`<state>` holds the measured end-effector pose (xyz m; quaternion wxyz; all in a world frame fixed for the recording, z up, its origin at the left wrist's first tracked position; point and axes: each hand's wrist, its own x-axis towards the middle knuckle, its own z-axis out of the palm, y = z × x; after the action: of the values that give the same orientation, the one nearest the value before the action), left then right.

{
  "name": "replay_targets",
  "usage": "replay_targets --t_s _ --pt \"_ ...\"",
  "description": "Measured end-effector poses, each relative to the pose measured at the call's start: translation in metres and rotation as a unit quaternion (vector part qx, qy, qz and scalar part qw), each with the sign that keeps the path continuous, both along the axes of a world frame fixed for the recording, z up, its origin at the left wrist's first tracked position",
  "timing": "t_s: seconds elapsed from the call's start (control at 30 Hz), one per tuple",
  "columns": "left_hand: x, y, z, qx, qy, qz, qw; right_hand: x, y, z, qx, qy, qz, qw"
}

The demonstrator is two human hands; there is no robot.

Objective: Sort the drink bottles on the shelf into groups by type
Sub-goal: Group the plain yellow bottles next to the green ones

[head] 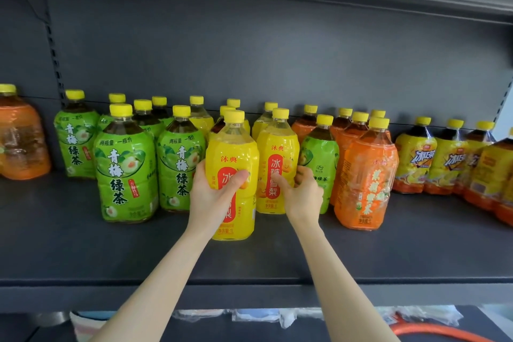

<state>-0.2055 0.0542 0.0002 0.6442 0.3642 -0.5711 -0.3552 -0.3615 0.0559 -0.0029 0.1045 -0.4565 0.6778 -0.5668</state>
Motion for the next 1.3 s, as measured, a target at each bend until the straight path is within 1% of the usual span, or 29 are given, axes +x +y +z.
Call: replay_targets --t_s 0.23,0.5,0.7,0.83,0.93,0.97,1.03,1.13,1.23,1.3 --pt "-0.002 -0.001 0.001 0.013 0.002 -0.004 1.0 -0.001 -0.012 0.002 0.003 -0.016 0.01 1.0" --pt "-0.003 -0.005 -0.003 -0.004 0.008 -0.003 1.0 0.003 -0.028 0.001 0.006 -0.026 0.012 1.0" --pt "-0.001 -0.009 -0.008 -0.024 0.002 -0.006 1.0 0.0 -0.039 -0.001 0.015 -0.015 0.014 1.0" --pt "0.0 -0.007 -0.007 -0.021 -0.003 -0.016 1.0 0.001 -0.039 -0.001 0.02 -0.017 0.019 0.999" --pt "0.0 -0.004 -0.005 -0.018 -0.008 -0.016 1.0 0.0 -0.031 0.003 0.037 0.0 0.029 0.999" --pt "0.0 -0.003 -0.005 -0.016 -0.007 -0.016 1.0 0.0 -0.024 0.004 0.026 -0.005 0.036 0.999" --pt "-0.001 -0.001 -0.005 -0.016 -0.011 -0.016 1.0 -0.001 -0.006 0.006 -0.023 -0.035 0.064 0.997" --pt "-0.006 0.001 -0.009 -0.023 -0.008 -0.032 0.999 -0.001 0.022 0.009 -0.067 -0.073 0.163 0.982" --pt "-0.017 0.006 -0.009 -0.027 -0.013 -0.056 0.998 -0.005 0.041 0.013 -0.057 -0.106 0.269 0.956" --pt "-0.027 0.008 -0.008 -0.02 -0.015 -0.085 0.996 -0.011 0.044 0.011 -0.053 -0.115 0.311 0.942"
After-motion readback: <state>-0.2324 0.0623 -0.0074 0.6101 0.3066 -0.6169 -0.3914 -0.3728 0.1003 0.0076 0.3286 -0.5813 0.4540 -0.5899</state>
